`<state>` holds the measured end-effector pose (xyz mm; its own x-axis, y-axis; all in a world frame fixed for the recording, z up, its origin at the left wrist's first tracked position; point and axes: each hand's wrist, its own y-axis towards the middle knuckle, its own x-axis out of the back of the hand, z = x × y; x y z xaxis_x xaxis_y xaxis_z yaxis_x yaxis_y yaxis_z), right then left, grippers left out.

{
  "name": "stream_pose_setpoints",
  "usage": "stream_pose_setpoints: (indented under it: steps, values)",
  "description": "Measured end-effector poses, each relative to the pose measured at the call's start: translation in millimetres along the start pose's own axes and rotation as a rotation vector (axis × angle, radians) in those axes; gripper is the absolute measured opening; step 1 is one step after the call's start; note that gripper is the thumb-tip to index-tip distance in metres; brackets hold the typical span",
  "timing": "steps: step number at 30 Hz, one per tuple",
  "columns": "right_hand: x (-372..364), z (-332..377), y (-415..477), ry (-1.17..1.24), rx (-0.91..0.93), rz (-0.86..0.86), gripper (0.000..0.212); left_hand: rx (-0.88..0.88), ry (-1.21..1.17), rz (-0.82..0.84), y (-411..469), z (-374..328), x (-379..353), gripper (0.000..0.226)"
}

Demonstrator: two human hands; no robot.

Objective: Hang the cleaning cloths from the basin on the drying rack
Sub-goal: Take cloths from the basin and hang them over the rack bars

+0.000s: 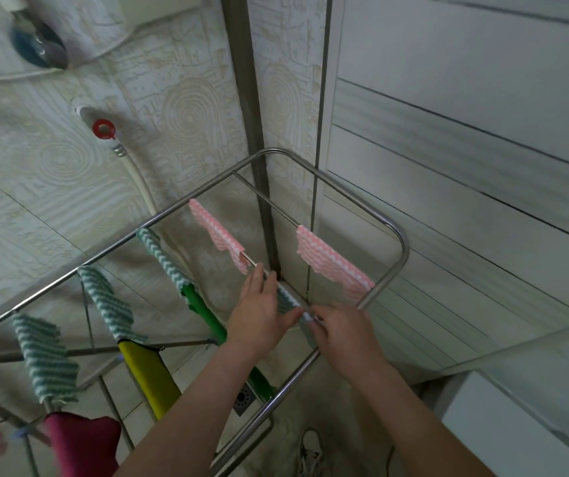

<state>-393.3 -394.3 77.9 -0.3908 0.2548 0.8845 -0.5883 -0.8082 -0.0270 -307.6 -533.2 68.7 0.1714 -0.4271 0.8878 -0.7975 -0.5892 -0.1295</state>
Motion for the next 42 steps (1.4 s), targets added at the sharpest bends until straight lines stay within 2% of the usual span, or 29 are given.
stream_pose_setpoints:
  steps: [4,8,10,13,16,21,25,27,32,36,42]
  values:
    - [12,5,-14,0.159,-0.047,-0.09,0.012,-0.05,-0.069,-0.083,-11,-4,11,0.066]
    - [26,14,-41,0.436,-0.254,-0.107,0.018,-0.167,-0.245,-0.204,-30,-11,27,0.025]
    - [31,18,-58,0.498,-0.305,-0.156,0.015,-0.178,-0.327,-0.189,-44,-15,34,0.014]
    - [38,21,-80,0.539,-0.36,-0.217,0.026,-0.237,-0.389,-0.135,-63,-23,40,0.018]
    - [39,30,-119,0.604,-0.455,-0.32,0.025,-0.367,-0.414,-0.025,-91,-31,42,0.029]
    - [49,42,-190,0.693,-0.576,-0.46,0.017,-0.498,-0.367,0.131,-136,-60,32,0.015]
    - [57,46,-263,0.695,-0.681,-0.564,0.018,-0.677,-0.324,0.381,-182,-96,12,0.017]
    - [57,45,-296,0.695,-0.743,-0.598,0.019,-0.742,-0.361,0.447,-201,-109,-1,0.015]
    - [47,34,-396,0.7,-0.947,-0.8,0.036,-0.931,-0.26,0.571,-259,-148,-37,0.033]
    - [21,23,-483,0.806,-1.15,-0.984,0.032,-1.044,-0.166,0.73,-307,-174,-73,0.045]
    - [-44,1,-615,1.048,-1.491,-1.15,0.015,-1.204,-0.004,0.89,-404,-205,-139,0.036]
